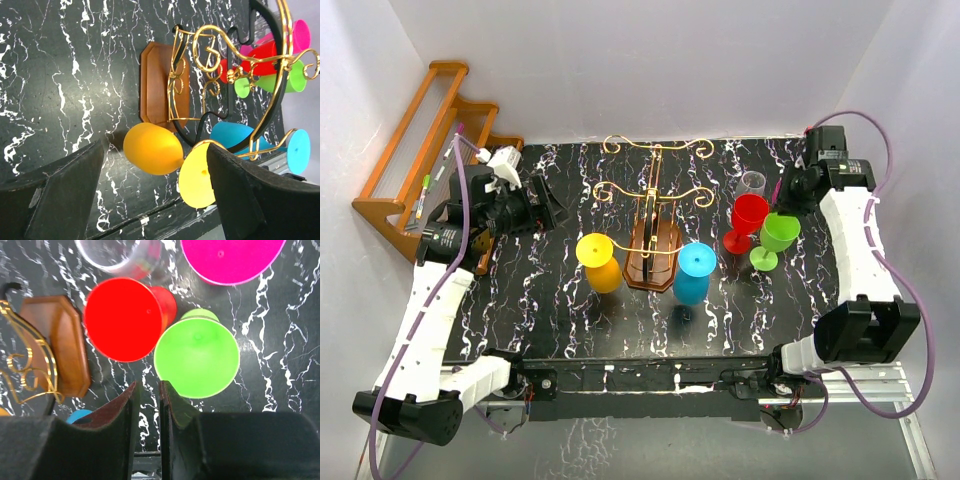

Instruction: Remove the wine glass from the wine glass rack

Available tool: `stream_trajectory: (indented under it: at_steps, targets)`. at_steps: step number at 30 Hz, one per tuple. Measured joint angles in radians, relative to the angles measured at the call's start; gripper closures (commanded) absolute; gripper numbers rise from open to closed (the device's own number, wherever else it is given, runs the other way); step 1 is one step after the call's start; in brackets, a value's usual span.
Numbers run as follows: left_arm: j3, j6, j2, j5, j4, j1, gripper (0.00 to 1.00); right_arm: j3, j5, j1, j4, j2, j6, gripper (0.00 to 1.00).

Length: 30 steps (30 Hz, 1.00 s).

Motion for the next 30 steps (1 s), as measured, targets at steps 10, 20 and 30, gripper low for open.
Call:
stream_trajectory:
  at_steps: [10,20,30]
  targets:
    - [-0.008,-0.053,-0.007,0.034,0.008,0.000,0.22,0.193,-0.046,0.029,-0.043,-0.099,0.002,0.75]
    - [-0.159,-0.174,-0.200,0.165,0.005,0.001,0.27,0.116,-0.478,0.052,0.254,-0.171,0.106,0.74]
    - [-0.308,-0.268,-0.236,0.402,0.085,-0.006,0.37,0.116,-0.587,0.094,0.410,-0.169,0.166,0.75]
